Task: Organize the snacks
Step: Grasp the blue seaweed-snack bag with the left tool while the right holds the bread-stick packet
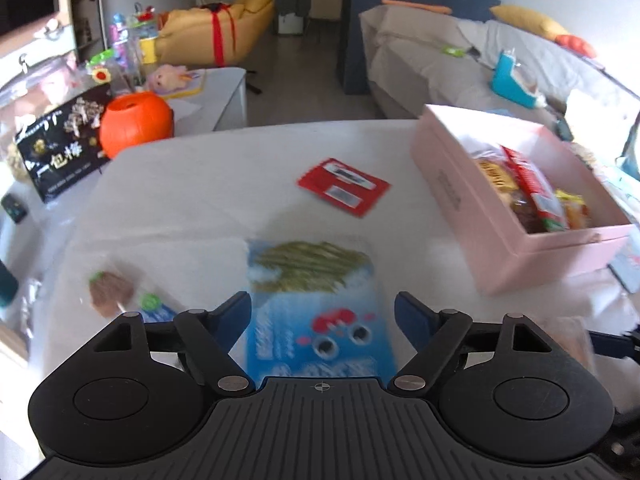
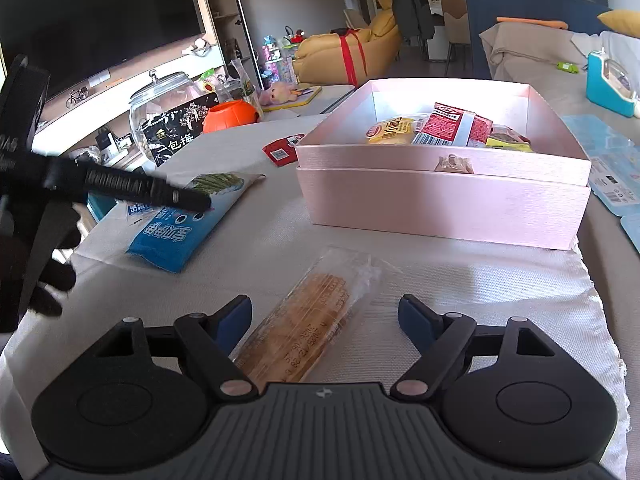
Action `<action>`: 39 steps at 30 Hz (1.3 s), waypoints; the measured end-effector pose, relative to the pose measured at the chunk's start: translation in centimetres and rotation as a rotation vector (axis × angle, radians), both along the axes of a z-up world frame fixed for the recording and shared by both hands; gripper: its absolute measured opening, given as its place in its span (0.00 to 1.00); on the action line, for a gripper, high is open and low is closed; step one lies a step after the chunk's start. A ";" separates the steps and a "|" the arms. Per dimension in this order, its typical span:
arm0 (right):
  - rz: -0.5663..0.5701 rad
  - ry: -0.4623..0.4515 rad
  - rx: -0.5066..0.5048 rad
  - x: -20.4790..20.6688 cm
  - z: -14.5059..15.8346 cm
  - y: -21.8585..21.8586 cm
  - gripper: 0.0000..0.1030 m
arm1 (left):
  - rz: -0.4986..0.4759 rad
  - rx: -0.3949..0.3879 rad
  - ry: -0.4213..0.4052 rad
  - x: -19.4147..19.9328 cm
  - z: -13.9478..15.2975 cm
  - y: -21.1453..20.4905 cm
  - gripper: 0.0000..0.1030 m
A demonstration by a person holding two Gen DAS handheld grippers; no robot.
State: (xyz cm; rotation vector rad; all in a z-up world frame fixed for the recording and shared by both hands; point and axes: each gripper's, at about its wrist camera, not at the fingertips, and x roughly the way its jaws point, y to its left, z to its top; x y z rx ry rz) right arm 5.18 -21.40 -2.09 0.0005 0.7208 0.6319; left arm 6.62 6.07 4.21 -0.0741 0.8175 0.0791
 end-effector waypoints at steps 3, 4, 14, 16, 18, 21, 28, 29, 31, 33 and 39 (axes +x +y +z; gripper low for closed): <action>0.000 0.000 0.000 0.0 0.0 0.0 0.79 | 0.006 0.028 0.045 1.7 -1.0 0.3 0.82; 0.000 0.000 0.000 0.0 0.0 0.0 0.79 | 0.011 0.032 0.057 2.2 -1.5 0.5 0.85; 0.002 -0.001 -0.002 0.0 0.0 0.1 0.80 | -0.018 0.041 0.085 6.1 -2.8 -0.1 0.89; 0.002 0.000 -0.002 0.0 0.0 0.1 0.80 | -0.018 0.034 0.081 6.2 -2.7 0.0 0.89; 0.002 -0.001 -0.002 0.0 0.0 0.1 0.81 | -0.027 0.037 0.077 6.5 -2.7 0.2 0.88; 0.002 -0.001 -0.003 0.0 0.0 0.1 0.81 | -0.041 0.064 0.068 6.8 -2.4 0.4 0.87; 0.001 -0.001 -0.003 0.0 0.0 0.2 0.81 | -0.126 0.005 0.015 2.8 1.2 -0.8 0.87; 0.001 -0.001 -0.003 0.0 0.0 0.2 0.81 | -0.149 0.001 0.023 1.9 1.7 -1.2 0.87; 0.001 -0.001 -0.004 0.0 0.0 0.2 0.81 | -0.201 -0.002 0.051 -0.2 2.5 -2.0 0.87; 0.003 -0.002 -0.006 0.0 0.0 0.2 0.81 | -0.233 0.003 0.073 -1.9 2.8 -2.5 0.87; 0.009 -0.007 -0.014 0.1 0.0 0.3 0.81 | -0.218 0.031 0.115 -4.7 0.8 -2.8 0.88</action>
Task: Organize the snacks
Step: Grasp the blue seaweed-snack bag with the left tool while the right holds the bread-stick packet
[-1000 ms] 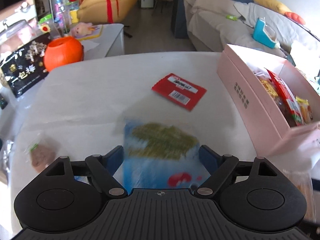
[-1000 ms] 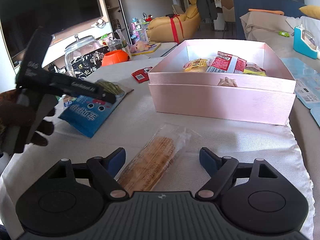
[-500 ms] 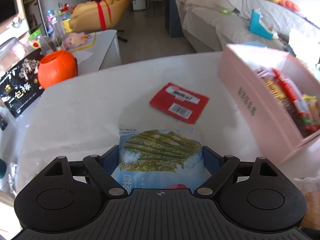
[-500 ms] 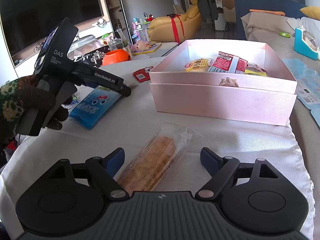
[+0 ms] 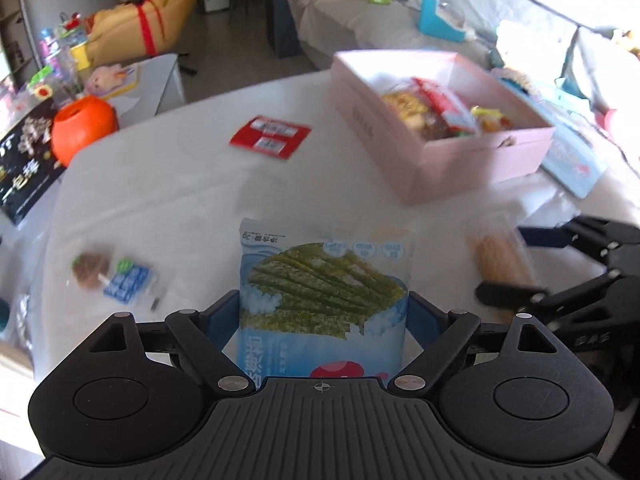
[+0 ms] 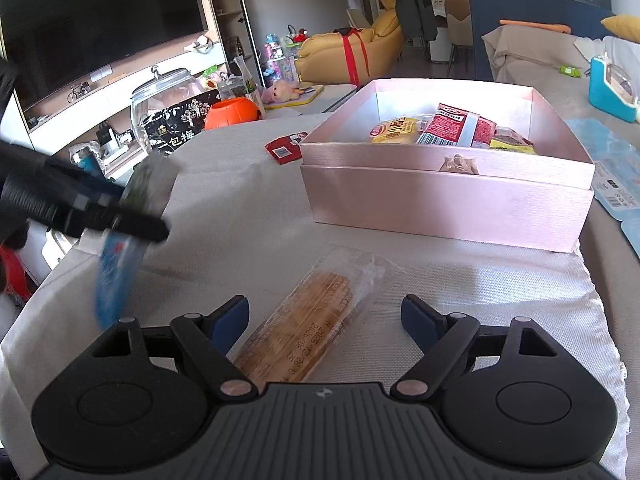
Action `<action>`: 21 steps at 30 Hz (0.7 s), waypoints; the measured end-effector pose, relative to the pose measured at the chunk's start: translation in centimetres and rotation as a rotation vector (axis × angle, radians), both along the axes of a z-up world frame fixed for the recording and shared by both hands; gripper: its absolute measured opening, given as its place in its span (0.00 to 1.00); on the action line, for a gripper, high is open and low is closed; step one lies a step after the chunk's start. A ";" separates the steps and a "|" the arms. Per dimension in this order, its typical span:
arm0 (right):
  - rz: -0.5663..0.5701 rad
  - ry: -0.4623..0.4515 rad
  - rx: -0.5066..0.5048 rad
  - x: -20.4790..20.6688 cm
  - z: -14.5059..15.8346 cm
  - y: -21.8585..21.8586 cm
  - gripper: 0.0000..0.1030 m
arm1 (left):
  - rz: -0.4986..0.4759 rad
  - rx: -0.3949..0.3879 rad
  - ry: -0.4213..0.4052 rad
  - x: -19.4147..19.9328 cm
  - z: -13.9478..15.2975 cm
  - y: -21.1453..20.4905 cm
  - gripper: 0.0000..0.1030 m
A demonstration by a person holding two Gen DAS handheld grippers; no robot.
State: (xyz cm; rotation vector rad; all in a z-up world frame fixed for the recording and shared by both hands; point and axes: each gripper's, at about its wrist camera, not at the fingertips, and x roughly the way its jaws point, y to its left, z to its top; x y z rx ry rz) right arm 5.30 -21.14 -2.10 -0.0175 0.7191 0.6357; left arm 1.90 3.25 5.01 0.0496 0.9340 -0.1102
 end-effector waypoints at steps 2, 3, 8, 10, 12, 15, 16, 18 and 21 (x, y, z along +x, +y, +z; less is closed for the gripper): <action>0.002 -0.001 -0.004 0.1 0.0 -0.1 0.81 | 0.025 0.000 -0.002 0.5 -0.6 0.2 0.88; 0.001 -0.002 -0.007 0.1 0.0 0.0 0.81 | 0.030 -0.003 -0.010 0.9 -0.8 0.2 0.88; 0.003 -0.035 -0.097 -0.5 0.0 1.1 0.83 | 0.045 0.030 -0.024 4.5 -2.3 0.1 0.88; 0.007 -0.050 -0.138 -0.8 -0.1 1.5 0.85 | 0.052 0.020 -0.011 6.1 -3.1 0.4 0.88; 0.008 -0.055 -0.154 -0.9 -0.1 1.7 0.86 | 0.050 0.008 -0.015 7.0 -3.5 0.5 0.89; 0.026 -0.045 -0.143 -0.6 -0.1 1.5 0.91 | 0.030 -0.005 -0.031 8.0 -3.7 0.7 0.89; 0.032 -0.043 -0.144 -0.5 -0.2 1.6 0.92 | 0.020 -0.011 -0.030 8.3 -3.7 0.7 0.90; 0.039 -0.044 -0.150 -0.5 -0.2 1.6 0.94 | 0.010 -0.029 -0.026 8.7 -3.8 0.9 0.92; 0.041 -0.042 -0.145 -0.2 -0.2 1.6 0.94 | 0.022 -0.090 -0.001 9.6 -3.5 1.6 0.94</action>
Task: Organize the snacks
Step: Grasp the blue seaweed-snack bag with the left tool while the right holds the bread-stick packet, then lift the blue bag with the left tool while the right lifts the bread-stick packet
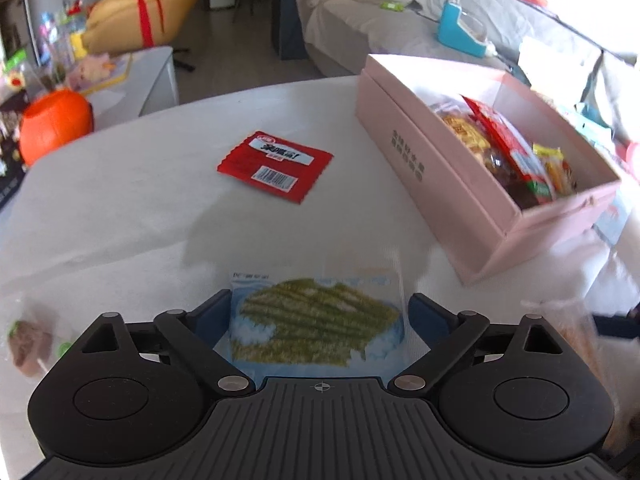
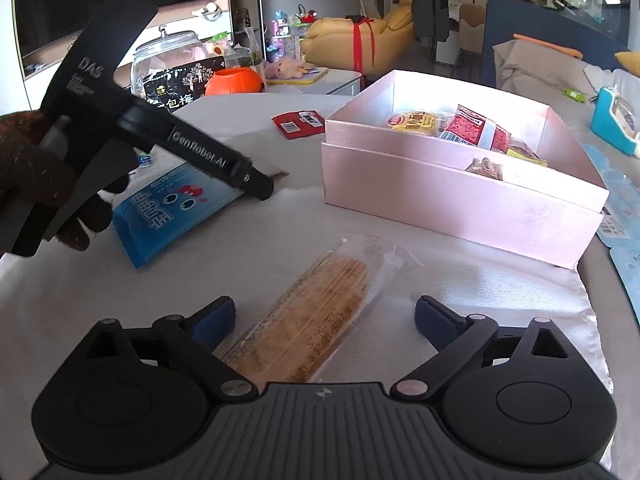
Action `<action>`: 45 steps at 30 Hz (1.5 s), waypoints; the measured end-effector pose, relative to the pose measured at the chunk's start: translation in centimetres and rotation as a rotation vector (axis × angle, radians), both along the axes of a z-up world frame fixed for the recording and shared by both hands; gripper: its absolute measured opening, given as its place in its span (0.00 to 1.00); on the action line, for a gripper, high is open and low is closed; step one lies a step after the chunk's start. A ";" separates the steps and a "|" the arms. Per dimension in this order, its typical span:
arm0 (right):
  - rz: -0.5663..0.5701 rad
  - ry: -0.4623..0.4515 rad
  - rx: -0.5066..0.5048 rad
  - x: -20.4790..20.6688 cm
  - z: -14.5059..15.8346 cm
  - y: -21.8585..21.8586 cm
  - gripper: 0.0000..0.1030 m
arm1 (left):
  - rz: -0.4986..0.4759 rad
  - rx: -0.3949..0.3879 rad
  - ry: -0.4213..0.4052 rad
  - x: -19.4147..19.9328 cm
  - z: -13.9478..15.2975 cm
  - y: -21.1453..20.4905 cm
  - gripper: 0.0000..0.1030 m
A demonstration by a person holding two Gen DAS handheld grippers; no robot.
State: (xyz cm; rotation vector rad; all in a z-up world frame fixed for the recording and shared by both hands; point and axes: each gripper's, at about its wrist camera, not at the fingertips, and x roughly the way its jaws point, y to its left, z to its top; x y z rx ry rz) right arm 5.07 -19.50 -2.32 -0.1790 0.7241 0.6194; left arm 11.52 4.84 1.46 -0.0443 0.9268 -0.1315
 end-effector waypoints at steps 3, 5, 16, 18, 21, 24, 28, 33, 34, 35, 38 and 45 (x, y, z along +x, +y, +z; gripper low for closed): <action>0.000 0.003 0.009 0.2 0.0 -0.1 0.94 | 0.020 -0.054 0.029 1.0 0.3 0.7 0.95; 0.000 0.003 0.011 0.3 0.0 0.0 0.94 | 0.022 -0.048 0.035 1.7 0.3 0.6 0.95; 0.001 0.015 0.036 0.4 0.0 -0.4 0.94 | 0.007 -0.011 -0.025 -1.0 0.5 -0.1 0.93; 0.000 0.027 0.058 0.6 0.1 -0.7 0.94 | 0.003 -0.026 -0.066 -3.0 1.6 -0.2 0.93; -0.029 0.034 0.072 0.9 0.3 -1.1 0.88 | -0.015 -0.014 -0.177 -7.3 4.4 -1.1 0.93; -0.034 0.043 0.066 0.7 0.9 -1.3 0.59 | -0.026 -0.065 -0.256 -10.7 6.9 -1.4 0.93; -0.025 0.041 0.100 0.5 3.0 -1.7 0.37 | -0.016 -0.108 -0.363 -13.9 10.2 -1.4 0.93; -0.047 -0.034 0.147 -0.2 6.5 -3.0 0.30 | -0.029 -0.110 -0.425 -16.0 11.8 -2.3 0.93; -0.052 -0.051 0.155 -0.5 7.1 -3.4 0.30 | -0.032 -0.100 -0.419 -16.0 11.5 -2.6 0.93; -0.057 -0.067 0.161 -0.7 7.6 -3.6 0.29 | -0.032 -0.089 -0.412 -15.9 11.1 -3.0 0.93; -0.067 -0.104 0.168 -1.2 8.6 -4.3 0.27 | -0.032 -0.068 -0.390 -15.5 9.4 -3.8 0.91; -0.052 -0.080 0.133 -2.0 7.2 -4.4 0.27 | -0.040 -0.008 -0.356 -14.0 6.2 -5.7 0.77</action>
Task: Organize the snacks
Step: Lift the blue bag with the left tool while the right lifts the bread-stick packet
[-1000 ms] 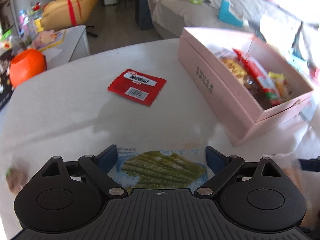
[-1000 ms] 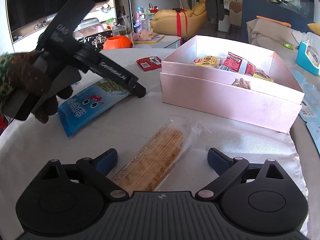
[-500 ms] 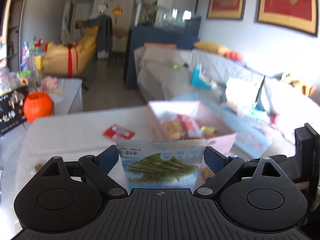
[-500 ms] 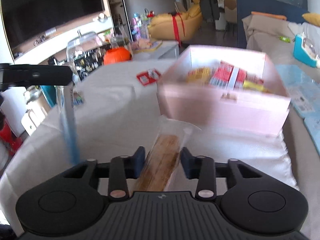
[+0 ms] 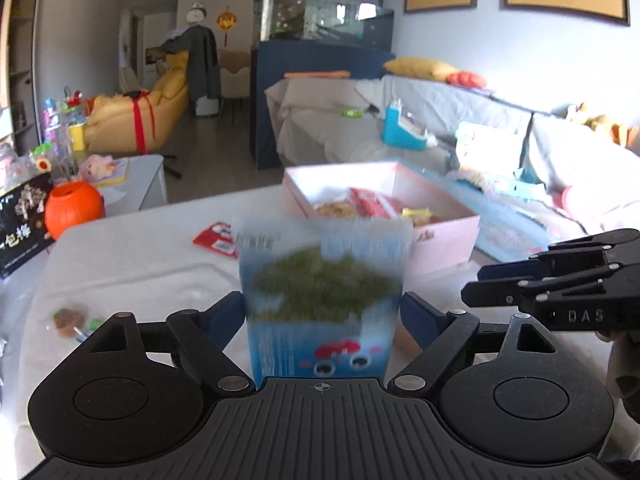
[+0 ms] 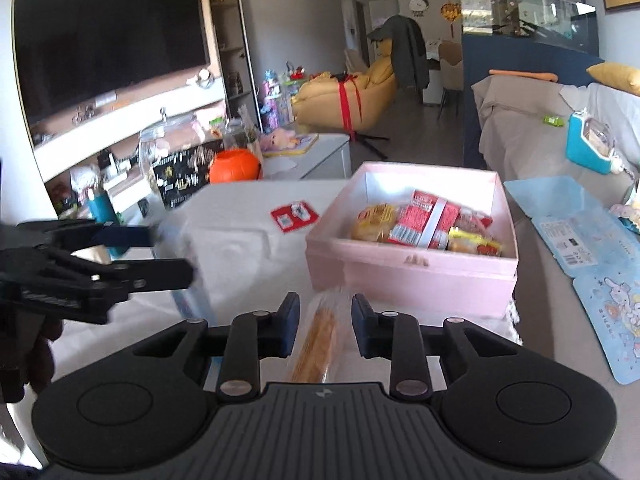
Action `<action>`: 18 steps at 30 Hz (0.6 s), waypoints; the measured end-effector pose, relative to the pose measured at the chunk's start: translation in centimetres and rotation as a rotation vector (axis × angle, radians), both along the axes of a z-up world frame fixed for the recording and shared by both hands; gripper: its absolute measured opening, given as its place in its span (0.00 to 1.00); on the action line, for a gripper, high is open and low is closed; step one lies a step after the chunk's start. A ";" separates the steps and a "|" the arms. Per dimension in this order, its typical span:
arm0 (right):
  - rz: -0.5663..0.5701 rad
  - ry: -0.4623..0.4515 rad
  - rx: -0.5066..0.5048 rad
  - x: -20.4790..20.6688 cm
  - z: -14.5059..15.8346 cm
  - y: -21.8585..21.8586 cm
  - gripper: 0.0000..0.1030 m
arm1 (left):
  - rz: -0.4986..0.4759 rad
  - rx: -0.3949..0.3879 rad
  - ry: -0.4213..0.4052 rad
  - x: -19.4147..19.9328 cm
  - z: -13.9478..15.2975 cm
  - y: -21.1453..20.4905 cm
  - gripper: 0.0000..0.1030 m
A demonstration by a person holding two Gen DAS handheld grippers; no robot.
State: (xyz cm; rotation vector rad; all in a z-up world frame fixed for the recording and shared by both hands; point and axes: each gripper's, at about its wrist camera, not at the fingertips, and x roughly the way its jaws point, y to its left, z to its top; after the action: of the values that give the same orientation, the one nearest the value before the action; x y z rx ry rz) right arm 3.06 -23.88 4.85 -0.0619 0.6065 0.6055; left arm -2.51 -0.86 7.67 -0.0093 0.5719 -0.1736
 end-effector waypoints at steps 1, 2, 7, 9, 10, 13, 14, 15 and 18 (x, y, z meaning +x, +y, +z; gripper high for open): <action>-0.004 0.008 -0.012 0.0 -0.4 0.0 0.27 | 0.003 -0.004 0.013 0.3 -0.2 0.0 0.55; -0.008 0.024 -0.019 0.2 -0.8 0.1 0.28 | 0.007 -0.007 0.019 0.3 -0.5 0.2 0.41; -0.005 0.084 -0.034 1.2 -2.9 0.9 0.59 | 0.014 -0.010 0.034 0.5 -0.7 0.6 0.18; -0.008 0.104 -0.065 1.6 -3.9 1.7 0.59 | -0.002 -0.007 0.053 1.0 -1.0 0.3 0.19; -0.014 0.116 -0.078 1.9 -4.5 2.1 0.59 | -0.011 -0.003 0.061 1.2 -1.0 0.2 0.19; -0.024 0.150 -0.092 2.7 -5.6 2.6 0.59 | -0.059 0.045 0.087 1.9 -1.2 -0.9 0.22; -0.025 0.157 -0.092 2.8 -5.8 2.6 0.59 | -0.088 0.069 0.104 2.0 -1.5 -1.5 0.24; -0.028 0.161 -0.092 2.9 -6.0 2.5 0.59 | -0.121 0.101 0.126 2.1 -1.9 -2.2 0.24; -0.043 0.146 -0.095 2.8 -6.0 1.7 0.59 | -0.168 0.181 0.170 2.0 -3.2 -3.8 0.24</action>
State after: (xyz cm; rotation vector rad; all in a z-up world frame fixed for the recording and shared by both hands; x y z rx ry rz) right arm 5.84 -22.18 -1.19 -0.0943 0.7763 0.5425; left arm -0.51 -4.65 4.45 0.2023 0.7564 -0.2858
